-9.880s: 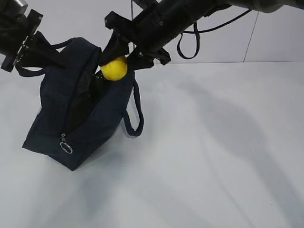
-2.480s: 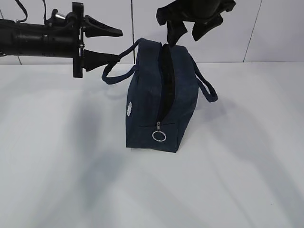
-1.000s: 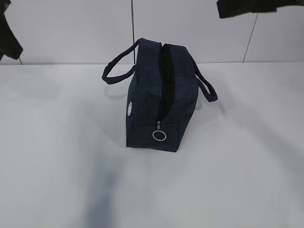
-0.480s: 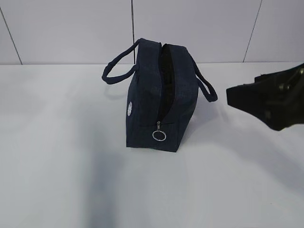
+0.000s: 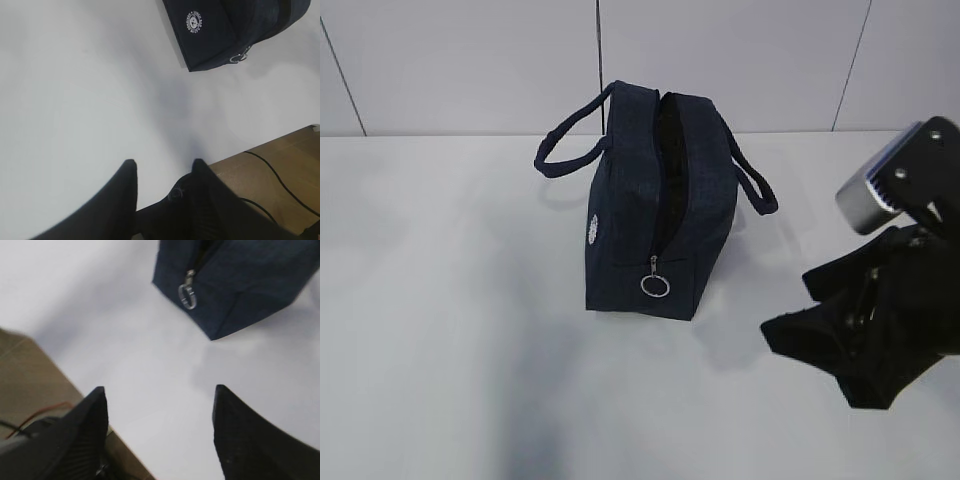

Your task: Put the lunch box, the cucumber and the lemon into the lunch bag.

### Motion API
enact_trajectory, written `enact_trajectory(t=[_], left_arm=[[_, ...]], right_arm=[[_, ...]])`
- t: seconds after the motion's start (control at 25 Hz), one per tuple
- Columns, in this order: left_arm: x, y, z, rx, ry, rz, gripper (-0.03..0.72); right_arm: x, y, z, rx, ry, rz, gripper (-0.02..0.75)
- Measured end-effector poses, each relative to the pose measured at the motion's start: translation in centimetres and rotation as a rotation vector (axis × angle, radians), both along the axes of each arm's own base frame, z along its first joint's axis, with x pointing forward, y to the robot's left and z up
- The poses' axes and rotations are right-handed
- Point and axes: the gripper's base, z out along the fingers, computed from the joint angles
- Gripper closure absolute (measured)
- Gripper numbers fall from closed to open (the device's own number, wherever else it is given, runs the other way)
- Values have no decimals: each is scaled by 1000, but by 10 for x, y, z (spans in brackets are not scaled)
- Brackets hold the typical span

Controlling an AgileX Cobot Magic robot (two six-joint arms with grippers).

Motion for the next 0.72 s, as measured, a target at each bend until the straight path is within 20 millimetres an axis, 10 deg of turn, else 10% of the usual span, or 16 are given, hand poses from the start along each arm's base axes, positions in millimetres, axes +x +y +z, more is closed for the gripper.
enact_trajectory(t=[0.2, 0.72], left_arm=[[0, 0, 0, 0, 0, 1, 447], [0, 0, 0, 5, -1, 2, 447]], right_arm=[[2, 9, -7, -74, 169, 130, 248], [20, -32, -12, -282, 308, -512, 248]])
